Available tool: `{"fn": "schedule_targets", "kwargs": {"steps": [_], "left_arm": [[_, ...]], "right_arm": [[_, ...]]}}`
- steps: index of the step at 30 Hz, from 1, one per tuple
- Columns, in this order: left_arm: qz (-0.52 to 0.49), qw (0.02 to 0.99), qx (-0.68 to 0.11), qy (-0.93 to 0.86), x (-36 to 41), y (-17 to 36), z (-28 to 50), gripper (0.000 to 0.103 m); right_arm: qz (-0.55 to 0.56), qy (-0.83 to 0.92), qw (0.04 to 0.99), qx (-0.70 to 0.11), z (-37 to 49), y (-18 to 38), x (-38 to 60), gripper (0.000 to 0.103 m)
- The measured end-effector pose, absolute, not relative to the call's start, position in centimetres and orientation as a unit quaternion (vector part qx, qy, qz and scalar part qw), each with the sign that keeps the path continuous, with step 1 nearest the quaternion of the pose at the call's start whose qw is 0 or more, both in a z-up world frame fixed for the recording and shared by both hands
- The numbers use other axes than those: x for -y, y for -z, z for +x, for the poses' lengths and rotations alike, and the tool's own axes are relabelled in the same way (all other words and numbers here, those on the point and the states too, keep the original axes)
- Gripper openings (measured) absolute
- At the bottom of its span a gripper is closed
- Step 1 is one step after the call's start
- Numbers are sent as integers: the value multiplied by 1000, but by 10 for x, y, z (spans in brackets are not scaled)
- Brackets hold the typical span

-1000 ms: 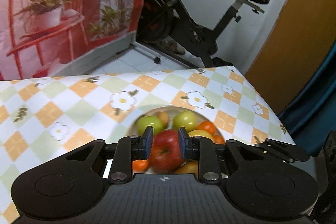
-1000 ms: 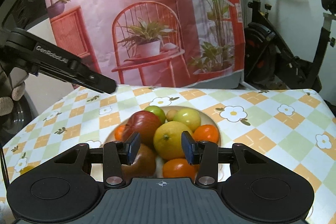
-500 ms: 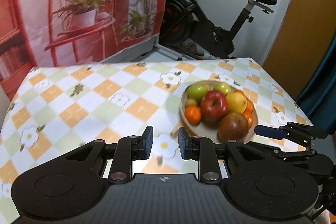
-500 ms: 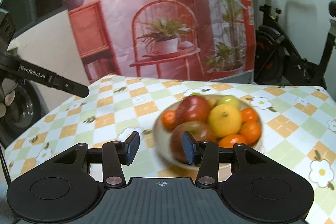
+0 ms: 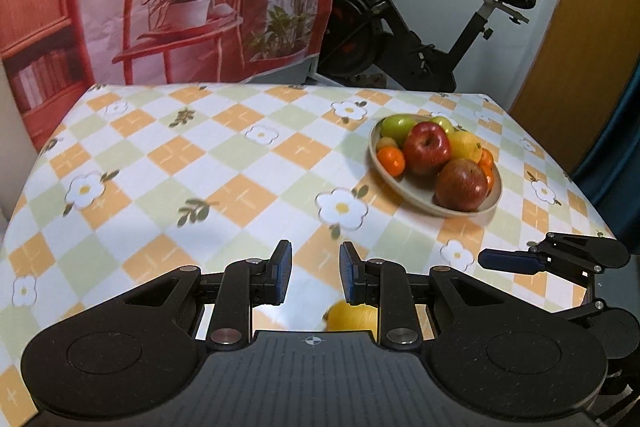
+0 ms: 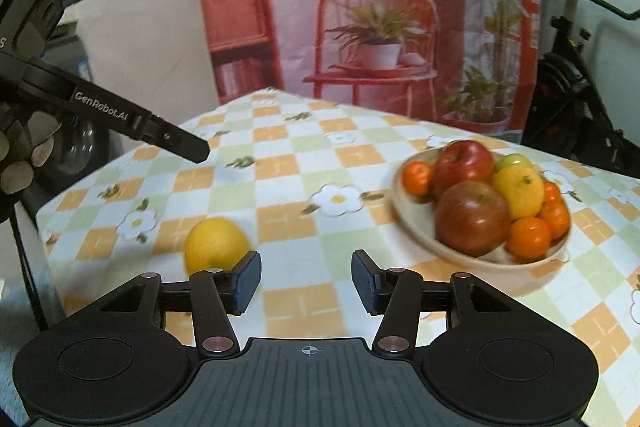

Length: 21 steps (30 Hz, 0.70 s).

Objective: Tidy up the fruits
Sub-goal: 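Move both grippers back to the last yellow lemon on the table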

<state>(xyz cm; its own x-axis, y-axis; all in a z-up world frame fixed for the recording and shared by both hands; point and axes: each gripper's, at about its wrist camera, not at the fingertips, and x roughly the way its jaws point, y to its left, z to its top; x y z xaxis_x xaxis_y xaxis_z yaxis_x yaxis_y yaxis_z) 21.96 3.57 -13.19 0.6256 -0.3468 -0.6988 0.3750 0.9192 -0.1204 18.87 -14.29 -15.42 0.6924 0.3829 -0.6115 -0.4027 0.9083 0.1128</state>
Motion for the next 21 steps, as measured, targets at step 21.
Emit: {"fn": "schedule_targets", "kwargs": {"steps": [21], "left_arm": [[-59,883,-398,243,-47,165,212,28]], "right_arm": [[-70,-271,887,-369,190,169,98,55]]}}
